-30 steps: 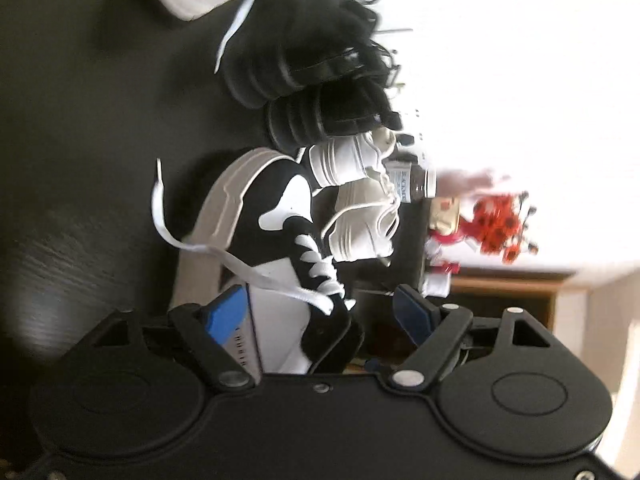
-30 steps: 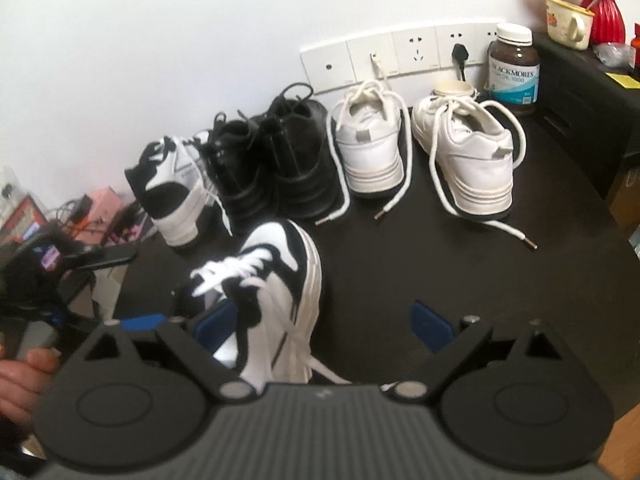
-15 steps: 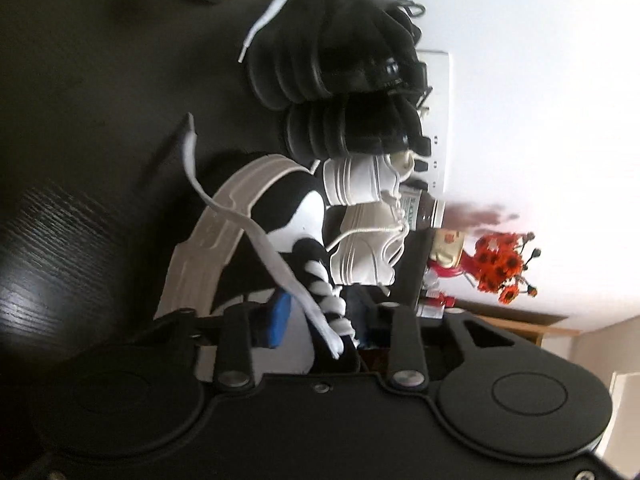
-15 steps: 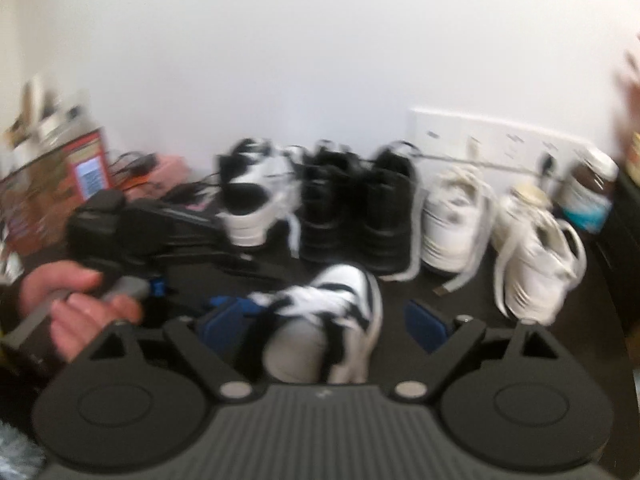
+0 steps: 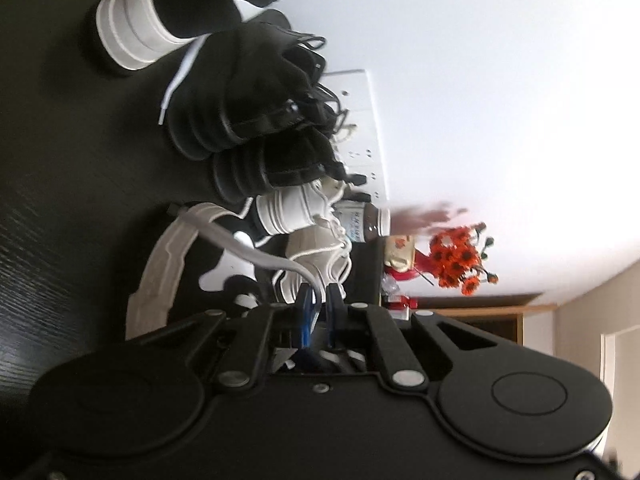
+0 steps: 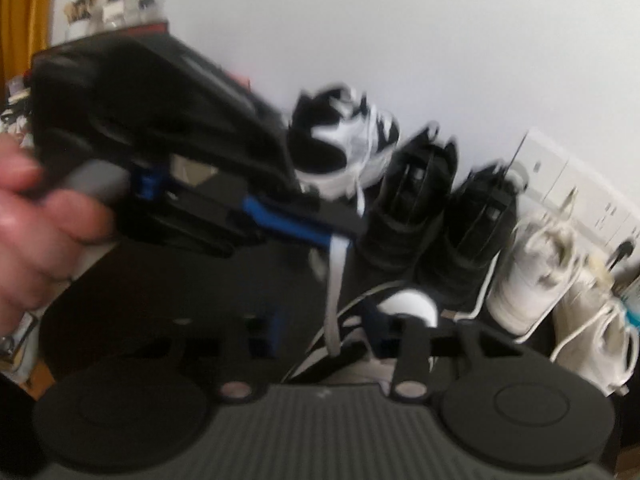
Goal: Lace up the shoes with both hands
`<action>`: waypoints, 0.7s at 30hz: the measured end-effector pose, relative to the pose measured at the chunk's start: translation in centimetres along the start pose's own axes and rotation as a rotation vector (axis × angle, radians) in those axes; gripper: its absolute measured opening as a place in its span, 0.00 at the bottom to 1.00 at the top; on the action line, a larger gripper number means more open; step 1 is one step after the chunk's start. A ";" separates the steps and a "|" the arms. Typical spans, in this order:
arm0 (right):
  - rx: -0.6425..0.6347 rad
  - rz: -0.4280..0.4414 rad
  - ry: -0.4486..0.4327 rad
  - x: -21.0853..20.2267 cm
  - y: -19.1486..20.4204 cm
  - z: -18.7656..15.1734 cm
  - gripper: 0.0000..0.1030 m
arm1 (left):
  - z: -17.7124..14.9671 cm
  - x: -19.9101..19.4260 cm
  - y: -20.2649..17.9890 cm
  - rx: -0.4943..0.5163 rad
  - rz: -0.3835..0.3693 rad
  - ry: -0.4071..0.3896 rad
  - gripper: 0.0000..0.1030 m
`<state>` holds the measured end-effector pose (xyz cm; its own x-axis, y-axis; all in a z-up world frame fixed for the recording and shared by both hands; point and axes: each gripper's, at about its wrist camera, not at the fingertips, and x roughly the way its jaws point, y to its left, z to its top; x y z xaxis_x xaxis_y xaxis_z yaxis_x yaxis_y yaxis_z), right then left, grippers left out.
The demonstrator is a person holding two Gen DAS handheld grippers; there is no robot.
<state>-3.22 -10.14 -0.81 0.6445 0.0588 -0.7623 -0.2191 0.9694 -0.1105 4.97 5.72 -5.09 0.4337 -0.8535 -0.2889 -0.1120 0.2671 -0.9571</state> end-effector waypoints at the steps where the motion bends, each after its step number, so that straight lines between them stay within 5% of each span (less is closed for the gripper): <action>1: 0.021 0.000 0.011 0.4 -0.3 0.2 0.11 | -0.1 0.0 0.0 0.001 -0.002 0.005 0.05; 4: 0.177 0.074 -0.012 0.0 -2.3 0.5 0.03 | -0.3 -0.7 0.1 0.006 0.025 -0.003 0.13; 7: 0.388 0.136 -0.087 -1.7 -5.0 0.0 0.03 | -0.4 -1.8 -0.5 0.078 0.052 -0.021 0.67; 13: 0.973 0.369 -0.332 -5.2 -12.0 -3.5 0.03 | -3.0 -1.9 -5.1 0.529 0.190 0.011 0.69; 21: 1.078 0.390 -0.441 -8.2 -12.6 -6.9 0.03 | -9.0 3.2 -10.6 0.982 0.324 0.070 0.64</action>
<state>-10.84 -24.45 2.43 0.9099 0.2613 -0.3223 0.1302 0.5576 0.8198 -0.50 -3.81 3.92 0.4564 -0.6917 -0.5598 0.5783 0.7087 -0.4041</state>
